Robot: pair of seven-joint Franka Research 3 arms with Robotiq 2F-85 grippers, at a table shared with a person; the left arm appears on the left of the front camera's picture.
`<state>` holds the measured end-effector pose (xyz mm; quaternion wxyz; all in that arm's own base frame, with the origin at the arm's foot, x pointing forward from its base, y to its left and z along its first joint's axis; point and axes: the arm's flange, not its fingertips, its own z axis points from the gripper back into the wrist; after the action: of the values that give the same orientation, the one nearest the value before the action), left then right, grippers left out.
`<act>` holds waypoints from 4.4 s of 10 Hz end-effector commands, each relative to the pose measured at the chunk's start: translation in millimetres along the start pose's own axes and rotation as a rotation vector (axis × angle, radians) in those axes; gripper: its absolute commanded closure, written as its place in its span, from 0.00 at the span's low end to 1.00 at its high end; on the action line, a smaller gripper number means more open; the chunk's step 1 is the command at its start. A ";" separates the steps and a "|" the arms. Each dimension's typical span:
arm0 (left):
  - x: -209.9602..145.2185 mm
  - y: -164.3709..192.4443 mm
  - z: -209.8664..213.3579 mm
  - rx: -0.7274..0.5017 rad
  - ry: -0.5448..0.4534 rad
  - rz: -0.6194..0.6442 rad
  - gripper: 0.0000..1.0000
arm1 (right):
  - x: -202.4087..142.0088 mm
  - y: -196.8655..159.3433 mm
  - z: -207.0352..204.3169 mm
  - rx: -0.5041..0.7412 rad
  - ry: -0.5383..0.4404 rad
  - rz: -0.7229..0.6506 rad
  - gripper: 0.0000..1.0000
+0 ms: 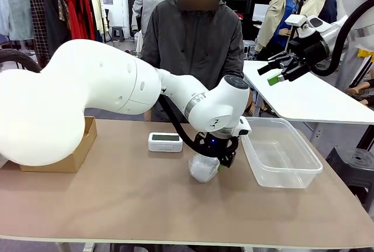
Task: Separate and place wrapped and unwrapped clocks.
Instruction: Pick up the Digital clock indicated by the person, then if the picked Digital clock is wrapped, place it in the Package Box ; if not, place it in the Organizing box.
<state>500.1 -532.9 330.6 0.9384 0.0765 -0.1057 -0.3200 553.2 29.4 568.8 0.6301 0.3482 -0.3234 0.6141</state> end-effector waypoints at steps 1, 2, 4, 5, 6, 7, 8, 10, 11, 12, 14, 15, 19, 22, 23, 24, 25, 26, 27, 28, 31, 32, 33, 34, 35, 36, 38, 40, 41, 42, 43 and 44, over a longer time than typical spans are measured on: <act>-13.1 4.5 2.1 0.037 -0.017 -0.007 0.60 | 1.4 0.4 0.9 -0.002 0.003 0.004 0.00; -13.6 5.3 3.3 0.040 -0.017 -0.004 0.79 | 1.4 0.4 0.9 -0.002 0.003 0.004 0.00; -19.0 15.4 16.2 0.061 -0.023 0.009 1.00 | 1.4 0.4 0.9 -0.002 0.003 0.004 0.00; -23.9 22.4 26.3 0.069 -0.021 0.014 1.00 | 1.4 0.4 0.9 -0.002 0.003 0.004 0.00; -30.2 31.4 38.4 0.047 -0.021 0.008 1.00 | 1.4 0.4 0.9 -0.002 0.003 0.004 0.00; -38.3 41.7 52.8 0.044 -0.021 -0.003 1.00 | 1.4 0.4 0.9 -0.002 0.003 0.004 0.00; -47.2 53.7 70.4 0.035 -0.009 -0.004 1.00 | 1.4 0.4 0.9 -0.002 0.003 0.004 0.00; -54.9 74.4 106.7 0.020 0.004 -0.044 1.00 | 1.4 0.4 0.9 -0.002 0.003 0.004 0.00; -55.5 84.6 127.3 0.022 0.003 -0.058 1.00 | 1.4 0.4 0.9 -0.002 0.003 0.004 0.00; -52.9 96.6 142.2 0.061 0.035 -0.048 1.00 | 1.4 0.4 0.9 -0.002 0.003 0.004 0.00; -45.4 111.5 168.9 0.027 0.029 -0.033 1.00 | 1.4 0.4 0.9 -0.002 0.003 0.004 0.00; -39.9 121.4 185.9 0.039 0.025 -0.006 1.00 | 1.4 0.4 0.9 -0.002 0.003 0.004 0.00; -18.9 160.0 258.6 -0.003 -0.039 0.049 1.00 | 1.4 0.4 0.9 -0.002 0.003 0.004 0.00; -0.3 180.4 314.7 -0.061 -0.078 0.016 1.00 | 1.4 0.4 0.9 -0.002 0.003 0.004 0.00; 3.7 181.3 326.5 -0.039 -0.073 0.013 1.00 | 1.4 0.4 0.9 -0.002 0.003 0.004 0.00; 10.5 184.7 339.9 0.014 -0.069 0.013 1.00 | 1.4 0.4 0.9 -0.002 0.003 0.004 0.00; 13.9 188.0 348.9 0.024 -0.071 0.014 1.00 | 1.4 0.4 0.9 -0.002 0.003 0.004 0.00; 13.6 186.4 353.1 0.018 -0.079 -0.018 1.00 | 1.4 0.4 0.9 -0.002 0.003 0.004 0.00; 12.4 185.1 344.6 0.002 -0.062 -0.058 1.00 | 1.4 0.4 0.9 -0.002 0.003 0.004 0.00; -13.2 184.3 333.7 0.001 -0.081 0.021 1.00 | 1.4 0.4 0.9 -0.002 0.003 0.004 0.00; -13.2 184.3 333.7 0.001 -0.081 0.021 1.00 | 1.4 0.4 0.9 -0.002 0.003 0.004 0.00; -13.2 184.3 333.7 0.001 -0.081 0.021 1.00 | 1.4 0.4 0.9 -0.002 0.003 0.004 0.00; -13.2 184.3 333.7 0.001 -0.081 0.021 1.00 | 1.4 0.4 0.9 -0.002 0.003 0.004 0.00; -13.2 184.3 333.7 0.001 -0.081 0.021 1.00 | 1.4 0.4 0.9 -0.002 0.003 0.004 0.00; -13.2 184.3 333.7 0.001 -0.081 0.021 1.00 | 1.4 0.4 0.9 -0.002 0.003 0.004 0.00; -13.2 184.3 333.7 0.001 -0.081 0.021 1.00 | 1.4 0.4 0.9 -0.002 0.003 0.004 0.00; -13.2 184.3 333.7 0.001 -0.081 0.021 1.00 | 1.4 0.4 0.9 -0.002 0.003 0.004 0.00; -13.2 184.3 333.7 0.001 -0.081 0.021 1.00 | 1.4 0.4 0.9 -0.002 0.003 0.004 0.00; -13.2 184.3 333.7 0.001 -0.081 0.021 1.00 | 1.4 0.4 0.9 -0.002 0.003 0.004 0.00; -13.2 184.3 333.7 0.001 -0.081 0.021 1.00 | 1.4 0.4 0.9 -0.002 0.003 0.004 0.00; -9.1 182.9 330.0 -0.001 -0.071 0.003 1.00 | 1.4 0.4 0.9 -0.002 0.003 0.004 0.00; -22.2 187.4 325.5 0.008 -0.029 0.029 1.00 | 1.4 0.4 0.9 -0.002 0.003 0.004 0.00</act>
<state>519.0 -407.8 683.4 0.9358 0.0674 -0.1325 -0.3197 553.2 29.2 568.8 0.6302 0.3481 -0.3235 0.6140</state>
